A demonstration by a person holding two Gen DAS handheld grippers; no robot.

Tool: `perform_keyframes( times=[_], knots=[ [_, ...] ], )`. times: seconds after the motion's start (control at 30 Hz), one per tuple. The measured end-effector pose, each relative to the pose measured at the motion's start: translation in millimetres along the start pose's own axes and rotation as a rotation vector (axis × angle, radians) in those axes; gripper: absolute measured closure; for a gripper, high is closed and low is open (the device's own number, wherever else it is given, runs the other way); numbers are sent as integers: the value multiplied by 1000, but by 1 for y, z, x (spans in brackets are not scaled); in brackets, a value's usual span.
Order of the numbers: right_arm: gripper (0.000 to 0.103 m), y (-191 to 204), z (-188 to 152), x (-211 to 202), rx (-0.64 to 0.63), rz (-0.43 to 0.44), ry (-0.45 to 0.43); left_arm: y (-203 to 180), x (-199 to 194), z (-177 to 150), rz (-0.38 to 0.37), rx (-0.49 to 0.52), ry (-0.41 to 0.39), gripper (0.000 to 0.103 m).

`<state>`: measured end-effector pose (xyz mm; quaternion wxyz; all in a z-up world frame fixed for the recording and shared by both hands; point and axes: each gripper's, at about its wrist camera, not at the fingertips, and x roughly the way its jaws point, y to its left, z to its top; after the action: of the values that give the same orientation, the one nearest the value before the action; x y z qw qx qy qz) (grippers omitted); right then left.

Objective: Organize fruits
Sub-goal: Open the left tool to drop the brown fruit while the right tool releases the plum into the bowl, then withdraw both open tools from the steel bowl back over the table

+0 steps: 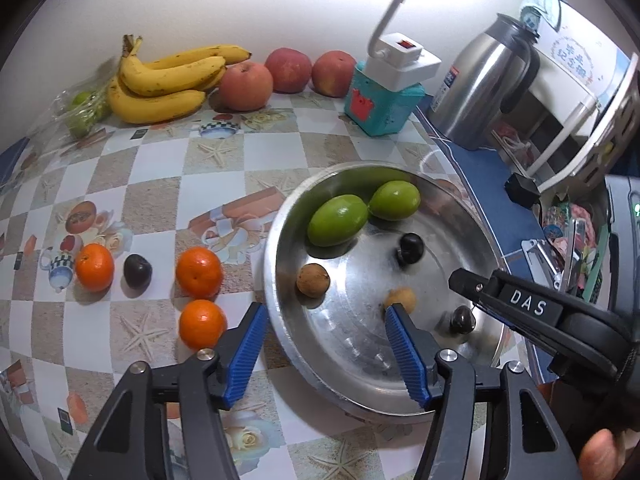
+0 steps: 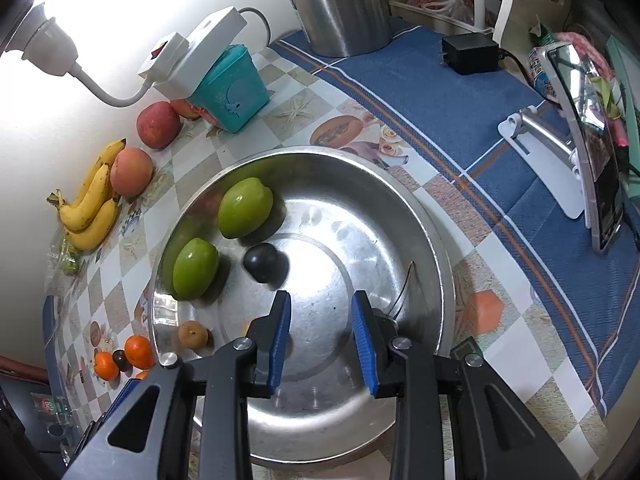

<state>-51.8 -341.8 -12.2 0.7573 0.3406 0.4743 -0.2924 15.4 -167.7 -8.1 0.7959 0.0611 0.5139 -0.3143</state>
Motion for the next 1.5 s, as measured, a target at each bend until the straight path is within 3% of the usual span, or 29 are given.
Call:
perform_keyframes(
  times=[0.07, 0.23, 0.4, 0.57, 0.63, 0.8, 1.3, 1.5],
  knots=[
    [70, 0, 0, 1, -4, 10, 6, 5, -3, 1, 4, -19, -3, 36],
    [46, 2, -2, 3, -25, 20, 8, 20, -5, 3, 34, -74, 15, 35],
    [30, 1, -3, 6, -23, 28, 12, 35, -2, 1, 98, -118, 50, 34],
    [28, 0, -5, 9, -35, 2, 19, 49, -3, -1, 133, -169, 59, 21],
    [7, 1, -6, 11, -49, -13, 27, 54, -5, -1, 146, -189, 63, 21],
    [5, 5, -10, 11, -84, -54, 26, 70, -5, -2, 185, -238, 76, 12],
    [5, 32, -26, 14, -191, -84, 33, 113, -14, -2, 227, -342, 77, 7],
    [5, 46, -36, 13, -220, -54, 39, 130, -21, 2, 259, -354, 60, 6]
  ],
)
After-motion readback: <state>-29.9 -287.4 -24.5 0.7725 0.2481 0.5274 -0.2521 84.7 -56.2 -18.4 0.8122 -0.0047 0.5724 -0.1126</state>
